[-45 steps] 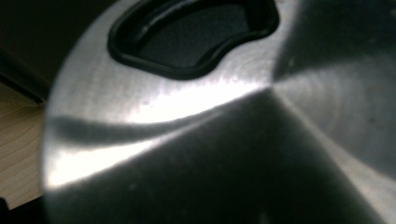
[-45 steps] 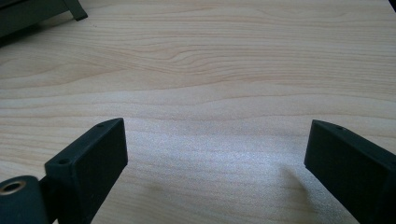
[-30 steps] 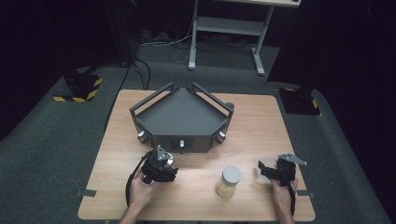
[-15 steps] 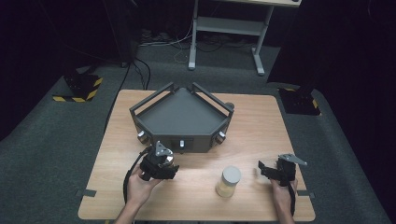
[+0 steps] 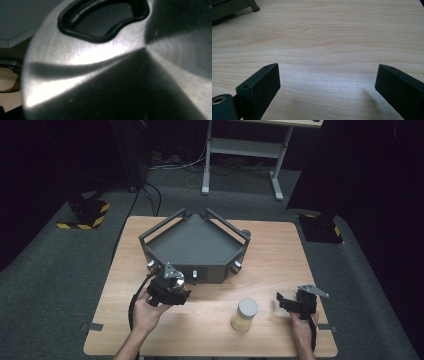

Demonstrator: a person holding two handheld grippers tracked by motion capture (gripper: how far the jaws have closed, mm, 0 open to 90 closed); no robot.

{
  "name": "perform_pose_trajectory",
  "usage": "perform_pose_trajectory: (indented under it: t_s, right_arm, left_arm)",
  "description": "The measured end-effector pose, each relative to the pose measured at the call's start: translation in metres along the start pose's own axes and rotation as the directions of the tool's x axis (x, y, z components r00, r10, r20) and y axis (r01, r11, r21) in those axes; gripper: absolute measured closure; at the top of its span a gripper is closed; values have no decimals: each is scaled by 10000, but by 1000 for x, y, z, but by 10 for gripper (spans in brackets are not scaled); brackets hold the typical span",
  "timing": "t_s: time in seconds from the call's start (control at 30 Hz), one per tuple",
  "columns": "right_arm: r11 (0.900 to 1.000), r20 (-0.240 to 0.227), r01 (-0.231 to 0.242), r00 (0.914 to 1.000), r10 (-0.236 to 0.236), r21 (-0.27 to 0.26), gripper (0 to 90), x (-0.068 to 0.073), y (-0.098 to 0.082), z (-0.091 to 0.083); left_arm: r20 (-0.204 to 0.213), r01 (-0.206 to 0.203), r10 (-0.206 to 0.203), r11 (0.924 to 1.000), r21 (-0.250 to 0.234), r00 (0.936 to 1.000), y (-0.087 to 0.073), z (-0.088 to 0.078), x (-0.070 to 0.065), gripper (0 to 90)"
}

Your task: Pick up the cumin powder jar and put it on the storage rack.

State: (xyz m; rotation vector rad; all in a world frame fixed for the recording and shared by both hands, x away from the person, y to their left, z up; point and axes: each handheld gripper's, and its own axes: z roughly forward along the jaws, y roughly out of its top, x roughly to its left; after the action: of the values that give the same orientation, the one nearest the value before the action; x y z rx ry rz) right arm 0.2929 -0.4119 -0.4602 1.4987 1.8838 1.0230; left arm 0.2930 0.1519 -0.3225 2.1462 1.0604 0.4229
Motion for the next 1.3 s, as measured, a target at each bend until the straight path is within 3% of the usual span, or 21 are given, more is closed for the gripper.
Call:
perform_pose_trajectory:
  t_s: [0.77,1.07,1.1,1.23,1.3]
  right_arm:
    - [10000,-8,-7,10000,7,-4,59,-1,0,0]
    - [10000,-25,-20,10000,20,-5,60,-1,0,0]
    - [10000,-22,-26,10000,26,-3,60,-1,0,0]
    - [10000,-15,-33,10000,33,-2,60,-1,0,0]
    - [10000,-12,-34,10000,34,1,61,-1,0,0]
  left_arm:
    - [-663,-80,35,9977,-675,9978,51,-17,13,316]
    - [-951,80,-152,9971,-763,9954,72,-8,22,316]
    - [-1037,173,-273,9953,-955,9942,72,-4,21,317]
    - [-981,213,-289,9967,-780,9948,81,1,27,317]
    - [-1081,415,-526,9939,-1024,9927,80,8,26,316]
